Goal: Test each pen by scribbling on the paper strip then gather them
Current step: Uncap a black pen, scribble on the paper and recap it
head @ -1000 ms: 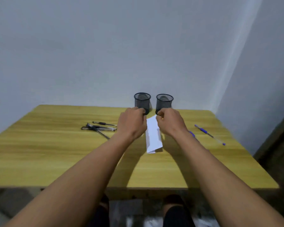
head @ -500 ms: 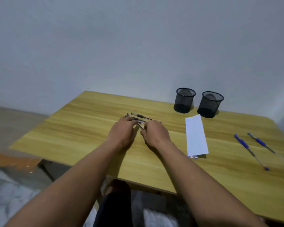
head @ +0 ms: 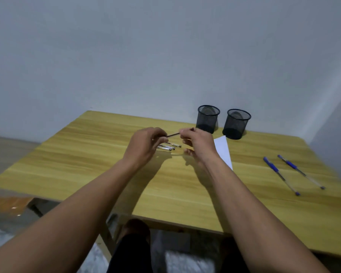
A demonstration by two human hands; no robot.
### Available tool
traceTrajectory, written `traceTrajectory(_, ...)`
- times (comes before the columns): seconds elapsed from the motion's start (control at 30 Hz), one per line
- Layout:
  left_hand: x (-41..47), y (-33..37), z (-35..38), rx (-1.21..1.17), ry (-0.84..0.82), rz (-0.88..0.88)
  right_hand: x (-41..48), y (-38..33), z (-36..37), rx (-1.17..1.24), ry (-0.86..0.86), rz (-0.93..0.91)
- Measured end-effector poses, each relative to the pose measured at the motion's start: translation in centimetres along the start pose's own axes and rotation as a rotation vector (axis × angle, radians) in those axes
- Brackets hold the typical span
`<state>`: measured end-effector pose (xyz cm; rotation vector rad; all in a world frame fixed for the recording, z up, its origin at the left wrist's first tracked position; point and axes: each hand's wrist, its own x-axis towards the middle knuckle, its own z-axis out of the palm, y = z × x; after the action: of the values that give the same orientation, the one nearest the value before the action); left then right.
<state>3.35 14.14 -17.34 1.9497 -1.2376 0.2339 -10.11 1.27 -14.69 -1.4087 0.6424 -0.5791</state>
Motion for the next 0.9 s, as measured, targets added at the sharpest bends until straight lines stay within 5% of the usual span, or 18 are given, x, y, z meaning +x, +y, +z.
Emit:
traceTrajectory(0.27, 2.5, 5.4, 2.2, -0.268, -0.042, -0.095, -0.8, -1.4, -5.0, 0.148, 0.13, -0.026)
traceTrajectory(0.63, 5.3, 8.1, 3.8, -0.563, -0.081, -0.176, -1.2, -2.8, -8.1, 0.214, 0.057, -0.102)
traceTrajectory(0.9, 7.0, 8.2, 4.0, -0.541, -0.184, -0.145, 0.6, -2.6, -8.5, 0.296, 0.096, -0.112)
